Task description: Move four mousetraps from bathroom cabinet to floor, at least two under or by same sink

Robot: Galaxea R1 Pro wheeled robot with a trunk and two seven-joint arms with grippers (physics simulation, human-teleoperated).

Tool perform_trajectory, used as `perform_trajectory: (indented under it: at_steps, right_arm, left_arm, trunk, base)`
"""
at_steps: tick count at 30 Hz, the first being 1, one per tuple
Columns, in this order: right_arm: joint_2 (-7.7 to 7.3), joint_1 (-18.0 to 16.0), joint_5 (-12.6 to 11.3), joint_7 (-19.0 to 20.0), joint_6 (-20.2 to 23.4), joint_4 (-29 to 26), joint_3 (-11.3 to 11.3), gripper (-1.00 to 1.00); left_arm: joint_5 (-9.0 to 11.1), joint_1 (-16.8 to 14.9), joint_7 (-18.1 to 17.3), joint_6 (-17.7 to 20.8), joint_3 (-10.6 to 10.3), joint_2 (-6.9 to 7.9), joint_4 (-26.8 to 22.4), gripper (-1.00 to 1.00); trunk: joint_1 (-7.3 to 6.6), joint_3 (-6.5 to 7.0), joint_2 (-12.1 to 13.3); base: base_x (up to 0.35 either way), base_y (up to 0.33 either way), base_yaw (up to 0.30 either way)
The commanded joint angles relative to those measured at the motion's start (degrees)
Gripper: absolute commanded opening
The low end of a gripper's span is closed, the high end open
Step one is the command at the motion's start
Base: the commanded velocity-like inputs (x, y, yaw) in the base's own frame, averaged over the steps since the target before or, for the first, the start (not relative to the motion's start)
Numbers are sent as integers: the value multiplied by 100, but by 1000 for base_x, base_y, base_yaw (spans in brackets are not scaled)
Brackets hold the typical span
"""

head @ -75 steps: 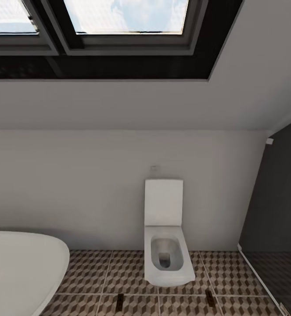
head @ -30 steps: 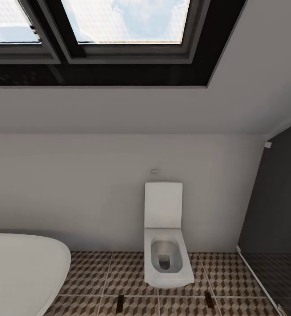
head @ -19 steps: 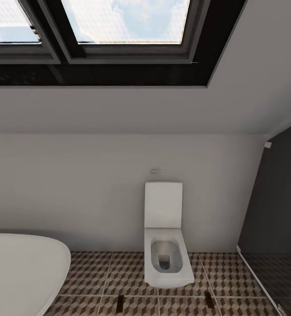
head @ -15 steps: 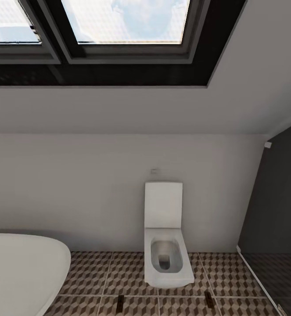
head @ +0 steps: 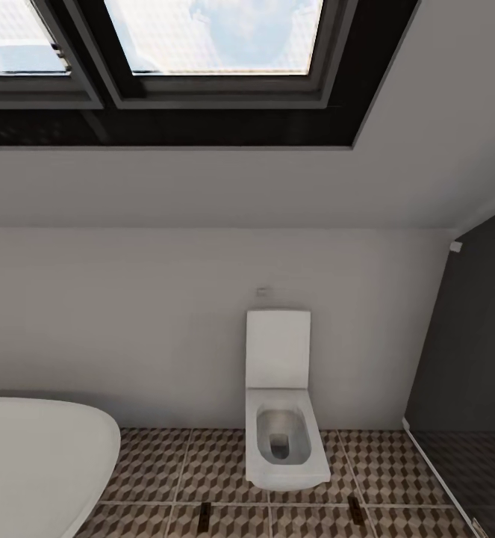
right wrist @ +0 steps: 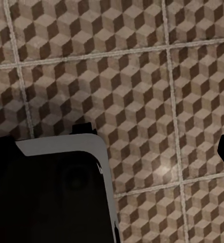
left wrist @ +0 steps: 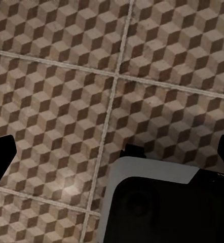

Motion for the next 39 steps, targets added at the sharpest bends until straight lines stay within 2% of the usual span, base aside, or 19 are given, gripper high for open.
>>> perform_trajectory:
  at_steps: [1,15,26,39]
  right_arm:
    - [4,-7,-49,-5,-25,7,47,100]
    - [13,-7,-59,-5,-22,-4,30,100]
    - [-3,-8,-43,-5,-26,-4,45,100]
    - [7,-7,-39,-5,-27,-9,45,100]
  left_arm:
    - [41,-3,18,-10,-45,0,-3,100]
    - [-10,-3,25,0,-50,-21,-8,100]
    - [-17,-3,23,-5,-67,-141,-85,100]
    - [-48,-3,24,-5,-73,-148,-101,100]
  trunk:
    - [1,-10,-7]
    - [1,-10,-7]
    - [1,-10,-7]
    - [1,-10,-7]
  base:
    - [0,0,0]
    - [0,0,0]
    - [0,0,0]
    - [0,0,0]
